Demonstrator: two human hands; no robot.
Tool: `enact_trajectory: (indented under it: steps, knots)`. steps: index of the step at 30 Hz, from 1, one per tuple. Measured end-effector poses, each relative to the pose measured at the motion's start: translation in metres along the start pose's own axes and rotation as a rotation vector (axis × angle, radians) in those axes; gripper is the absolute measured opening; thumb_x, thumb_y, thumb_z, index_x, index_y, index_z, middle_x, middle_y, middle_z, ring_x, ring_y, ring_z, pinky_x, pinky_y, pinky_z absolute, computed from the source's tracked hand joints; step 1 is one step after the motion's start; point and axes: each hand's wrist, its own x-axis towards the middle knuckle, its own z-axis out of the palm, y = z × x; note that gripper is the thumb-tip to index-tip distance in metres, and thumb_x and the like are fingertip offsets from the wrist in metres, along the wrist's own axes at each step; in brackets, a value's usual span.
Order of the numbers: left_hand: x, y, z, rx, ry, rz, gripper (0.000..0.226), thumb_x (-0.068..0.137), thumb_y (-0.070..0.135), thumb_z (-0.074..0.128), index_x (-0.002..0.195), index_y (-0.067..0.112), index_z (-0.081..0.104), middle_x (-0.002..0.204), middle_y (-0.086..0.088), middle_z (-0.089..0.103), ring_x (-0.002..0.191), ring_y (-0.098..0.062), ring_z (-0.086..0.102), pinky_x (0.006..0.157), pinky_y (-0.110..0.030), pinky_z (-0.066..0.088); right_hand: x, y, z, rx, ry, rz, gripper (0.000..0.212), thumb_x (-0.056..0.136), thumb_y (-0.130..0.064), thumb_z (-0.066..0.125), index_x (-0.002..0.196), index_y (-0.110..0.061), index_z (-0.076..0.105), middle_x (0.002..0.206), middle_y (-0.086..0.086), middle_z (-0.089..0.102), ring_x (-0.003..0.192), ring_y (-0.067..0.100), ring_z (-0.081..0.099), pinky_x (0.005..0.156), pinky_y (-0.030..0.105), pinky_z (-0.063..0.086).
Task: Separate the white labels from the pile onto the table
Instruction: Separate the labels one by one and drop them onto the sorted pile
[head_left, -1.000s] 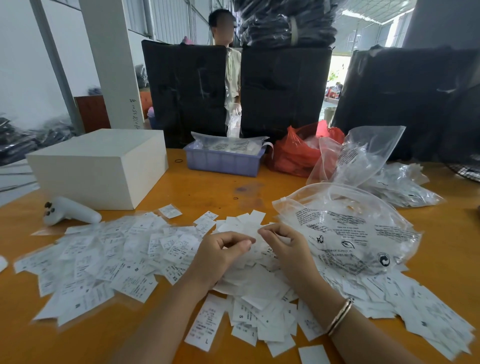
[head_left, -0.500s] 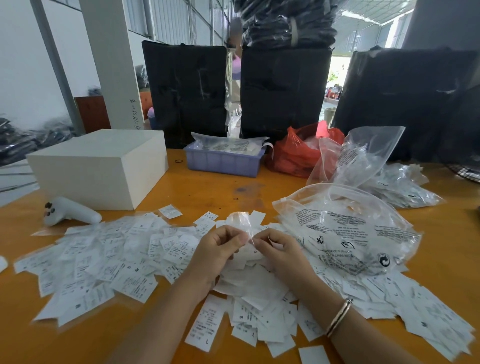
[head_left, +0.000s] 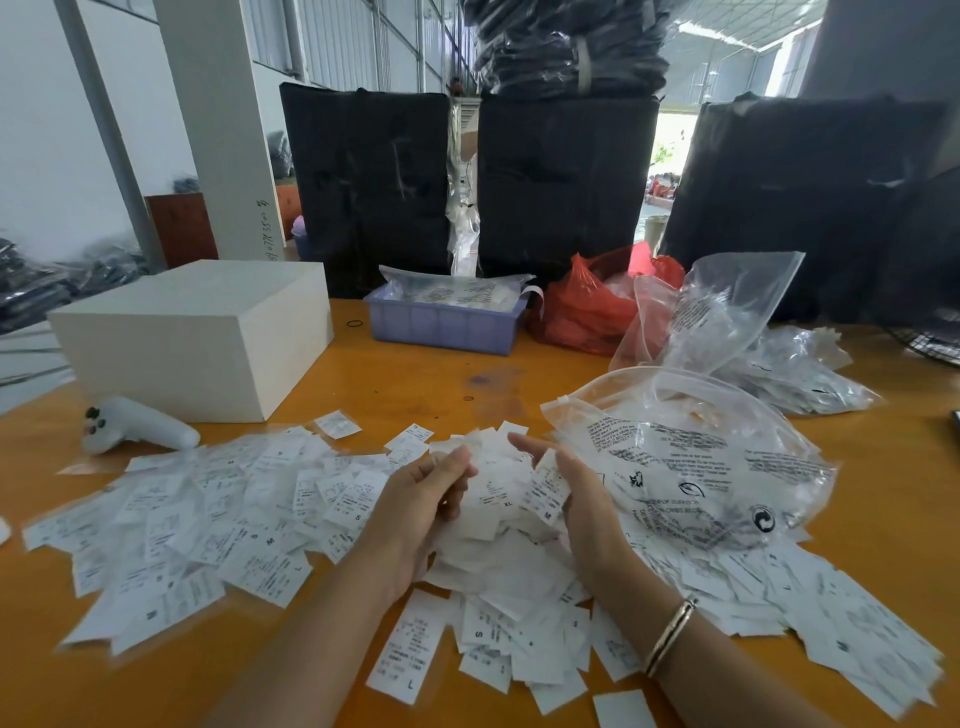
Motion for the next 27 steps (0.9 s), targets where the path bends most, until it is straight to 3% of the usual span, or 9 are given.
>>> enact_trajectory:
  steps: [2, 4, 6, 10, 14, 18, 21, 24, 27]
  knots:
    - [0.002, 0.000, -0.001, -0.041, 0.031, -0.009, 0.026, 0.071, 0.038, 0.070, 0.063, 0.014, 0.071, 0.055, 0.002, 0.051, 0.050, -0.007, 0.044, 0.056, -0.022, 0.039, -0.001, 0.001, 0.002, 0.000, -0.020, 0.014, 0.035, 0.097, -0.031, 0.038, 0.113, -0.031, 0.068, 0.111, -0.013, 0.068, 0.110, 0.005, 0.059, 0.094, 0.030, 0.045]
    - [0.004, -0.001, -0.002, -0.043, 0.057, 0.001, 0.026, 0.080, 0.033, 0.068, 0.064, 0.012, 0.071, 0.055, 0.002, 0.052, 0.052, -0.008, 0.045, 0.057, -0.023, 0.040, -0.002, 0.000, 0.006, 0.018, -0.016, 0.033, 0.030, 0.098, -0.015, 0.045, 0.116, -0.028, 0.065, 0.074, -0.018, 0.065, 0.069, -0.002, 0.059, 0.064, 0.014, 0.045]
    - [0.005, -0.002, -0.002, -0.021, 0.076, 0.004, 0.028, 0.084, 0.031, 0.067, 0.063, 0.013, 0.071, 0.055, 0.003, 0.053, 0.053, -0.008, 0.045, 0.058, -0.023, 0.041, -0.004, 0.000, 0.010, 0.048, 0.008, 0.047, 0.031, 0.095, -0.007, 0.052, 0.113, -0.029, 0.064, 0.061, -0.016, 0.054, 0.053, 0.000, 0.050, 0.049, 0.014, 0.042]
    - [0.005, -0.004, -0.001, 0.037, 0.090, -0.006, 0.033, 0.087, 0.032, 0.065, 0.059, 0.016, 0.073, 0.054, 0.005, 0.055, 0.054, -0.008, 0.046, 0.060, -0.024, 0.041, -0.004, -0.002, 0.013, 0.149, 0.049, 0.092, 0.037, 0.088, -0.002, 0.061, 0.110, -0.031, 0.064, 0.085, 0.001, 0.058, 0.065, 0.007, 0.059, 0.057, 0.018, 0.048]
    - [0.004, -0.003, -0.001, 0.074, 0.081, -0.023, 0.029, 0.087, 0.035, 0.064, 0.072, 0.013, 0.076, 0.060, -0.001, 0.057, 0.058, -0.013, 0.048, 0.063, -0.027, 0.042, -0.004, -0.002, 0.013, 0.226, 0.025, 0.108, 0.042, 0.086, 0.004, 0.060, 0.112, -0.028, 0.064, 0.093, 0.005, 0.053, 0.070, 0.012, 0.066, 0.063, 0.022, 0.054]
    - [0.003, -0.002, 0.000, 0.111, 0.102, -0.009, 0.034, 0.087, 0.038, 0.064, 0.082, 0.005, 0.073, 0.090, -0.032, 0.063, 0.076, -0.033, 0.059, 0.078, -0.044, 0.050, -0.008, -0.005, 0.014, 0.147, -0.028, 0.065, 0.036, 0.088, 0.002, 0.060, 0.104, -0.029, 0.069, 0.092, 0.009, 0.052, 0.072, 0.019, 0.070, 0.066, 0.028, 0.057]
    - [0.003, -0.002, 0.001, 0.173, 0.126, 0.035, 0.030, 0.088, 0.037, 0.064, 0.073, 0.012, 0.075, 0.089, -0.029, 0.066, 0.085, -0.046, 0.062, 0.085, -0.051, 0.051, -0.013, -0.009, 0.019, 0.007, -0.049, -0.009, 0.031, 0.090, 0.002, 0.057, 0.099, -0.024, 0.070, 0.099, 0.017, 0.060, 0.076, 0.020, 0.071, 0.067, 0.031, 0.059]
    - [0.003, -0.002, 0.000, 0.223, 0.133, 0.076, 0.030, 0.088, 0.036, 0.064, 0.066, 0.017, 0.073, 0.061, -0.003, 0.059, 0.062, -0.019, 0.052, 0.065, -0.031, 0.045, -0.015, -0.012, 0.021, -0.041, -0.038, -0.029, 0.032, 0.091, 0.003, 0.054, 0.094, -0.025, 0.070, 0.099, 0.020, 0.061, 0.075, 0.026, 0.069, 0.061, 0.022, 0.056]
    - [0.003, -0.003, -0.001, 0.287, 0.143, 0.095, 0.031, 0.088, 0.038, 0.063, 0.068, 0.017, 0.071, 0.061, 0.004, 0.057, 0.062, -0.011, 0.050, 0.065, -0.027, 0.044, -0.015, -0.013, 0.019, -0.027, -0.016, -0.012, 0.030, 0.091, 0.003, 0.053, 0.092, -0.022, 0.070, 0.095, 0.019, 0.060, 0.073, 0.032, 0.068, 0.058, 0.019, 0.054]
